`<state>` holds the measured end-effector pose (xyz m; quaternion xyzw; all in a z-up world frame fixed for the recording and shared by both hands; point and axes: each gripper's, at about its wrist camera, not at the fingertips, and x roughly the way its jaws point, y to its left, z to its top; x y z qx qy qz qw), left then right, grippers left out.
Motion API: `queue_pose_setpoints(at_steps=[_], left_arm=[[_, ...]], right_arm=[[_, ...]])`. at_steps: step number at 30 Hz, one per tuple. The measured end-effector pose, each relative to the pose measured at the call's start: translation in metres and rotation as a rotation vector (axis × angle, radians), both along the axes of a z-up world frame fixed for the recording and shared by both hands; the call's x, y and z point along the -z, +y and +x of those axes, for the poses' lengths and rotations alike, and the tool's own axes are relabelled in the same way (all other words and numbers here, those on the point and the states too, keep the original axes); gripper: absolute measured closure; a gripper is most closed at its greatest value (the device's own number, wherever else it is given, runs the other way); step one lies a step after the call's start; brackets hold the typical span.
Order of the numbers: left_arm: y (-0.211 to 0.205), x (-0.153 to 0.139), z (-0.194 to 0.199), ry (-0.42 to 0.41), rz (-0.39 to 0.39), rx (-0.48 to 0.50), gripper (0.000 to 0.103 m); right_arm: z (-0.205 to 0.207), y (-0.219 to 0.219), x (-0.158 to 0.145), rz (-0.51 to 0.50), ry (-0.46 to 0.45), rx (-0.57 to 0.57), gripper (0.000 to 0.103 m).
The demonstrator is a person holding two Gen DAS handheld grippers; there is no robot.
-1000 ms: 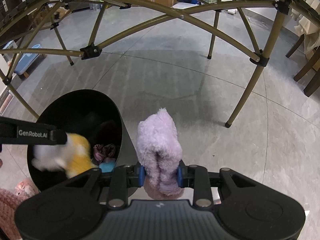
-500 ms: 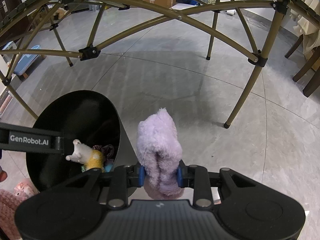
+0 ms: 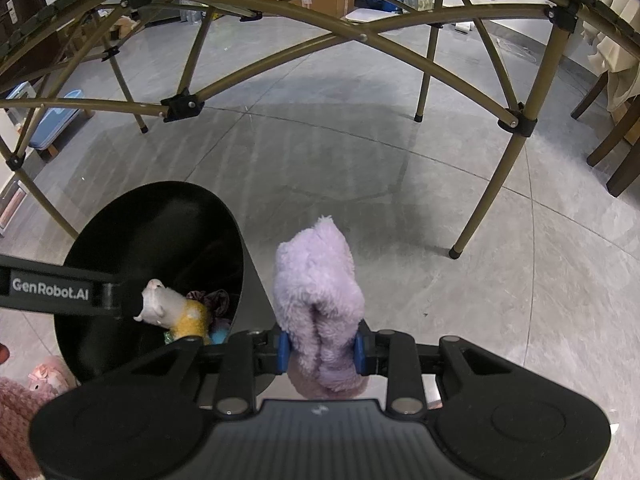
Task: Collect trash
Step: 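Lower the left tool into the bin and open it to drop the white-and-yellow plush, then move the left tool aside while the right tool lowers the lavender plush into the bin and opens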
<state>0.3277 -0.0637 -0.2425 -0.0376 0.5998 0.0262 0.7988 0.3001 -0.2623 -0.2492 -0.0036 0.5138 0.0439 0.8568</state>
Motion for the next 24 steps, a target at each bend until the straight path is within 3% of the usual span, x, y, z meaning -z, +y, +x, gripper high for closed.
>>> queue_pose_setpoints(at_steps=[14, 24], left_arm=[[0.023, -0.015, -0.011, -0.029, 0.034, 0.003, 0.0], [0.058, -0.022, -0.018, -0.051, 0.052, -0.047, 0.0]], right_arm=[[-0.002, 0.01, -0.011, 0.034, -0.025, -0.039, 0.074], [-0.002, 0.039, -0.02, 0.061, -0.043, -0.102, 0.075]])
